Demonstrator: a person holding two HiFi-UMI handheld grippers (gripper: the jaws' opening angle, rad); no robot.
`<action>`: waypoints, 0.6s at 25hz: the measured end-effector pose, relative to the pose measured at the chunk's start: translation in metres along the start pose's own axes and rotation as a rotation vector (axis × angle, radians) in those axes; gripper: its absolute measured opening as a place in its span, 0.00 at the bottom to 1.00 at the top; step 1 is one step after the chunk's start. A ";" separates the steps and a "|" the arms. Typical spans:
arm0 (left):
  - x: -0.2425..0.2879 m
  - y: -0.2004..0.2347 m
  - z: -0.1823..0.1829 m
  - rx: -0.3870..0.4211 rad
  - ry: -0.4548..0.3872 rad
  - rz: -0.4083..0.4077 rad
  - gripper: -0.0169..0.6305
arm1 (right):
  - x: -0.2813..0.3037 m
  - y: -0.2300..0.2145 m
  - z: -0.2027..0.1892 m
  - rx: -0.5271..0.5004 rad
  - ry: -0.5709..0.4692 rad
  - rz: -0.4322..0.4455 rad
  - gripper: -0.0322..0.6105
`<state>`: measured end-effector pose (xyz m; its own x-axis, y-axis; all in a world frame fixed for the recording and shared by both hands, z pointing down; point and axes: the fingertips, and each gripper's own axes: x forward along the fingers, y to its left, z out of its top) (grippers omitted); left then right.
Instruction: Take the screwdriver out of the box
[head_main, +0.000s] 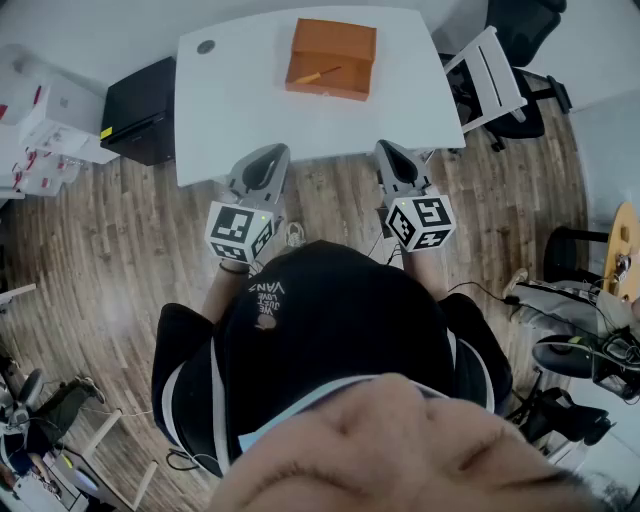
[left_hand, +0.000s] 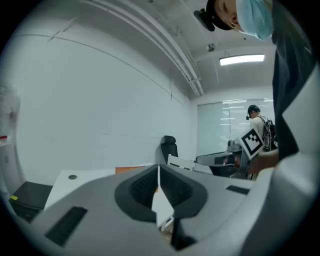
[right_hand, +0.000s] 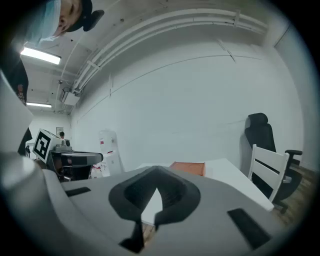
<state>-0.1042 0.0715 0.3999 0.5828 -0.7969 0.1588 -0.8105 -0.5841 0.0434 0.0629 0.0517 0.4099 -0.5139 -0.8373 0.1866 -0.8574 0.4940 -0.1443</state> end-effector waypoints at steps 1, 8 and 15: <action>0.000 0.001 -0.001 -0.003 -0.001 -0.001 0.06 | 0.001 0.001 0.000 0.003 -0.003 -0.003 0.07; 0.006 0.009 0.000 -0.009 -0.014 -0.013 0.06 | 0.014 0.004 0.002 0.032 -0.031 0.012 0.07; 0.004 0.034 -0.005 -0.019 -0.022 -0.026 0.06 | 0.030 0.019 -0.001 0.037 -0.043 -0.006 0.07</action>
<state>-0.1292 0.0494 0.4065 0.6047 -0.7847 0.1360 -0.7959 -0.6018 0.0664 0.0314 0.0365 0.4142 -0.5066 -0.8497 0.1462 -0.8583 0.4808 -0.1794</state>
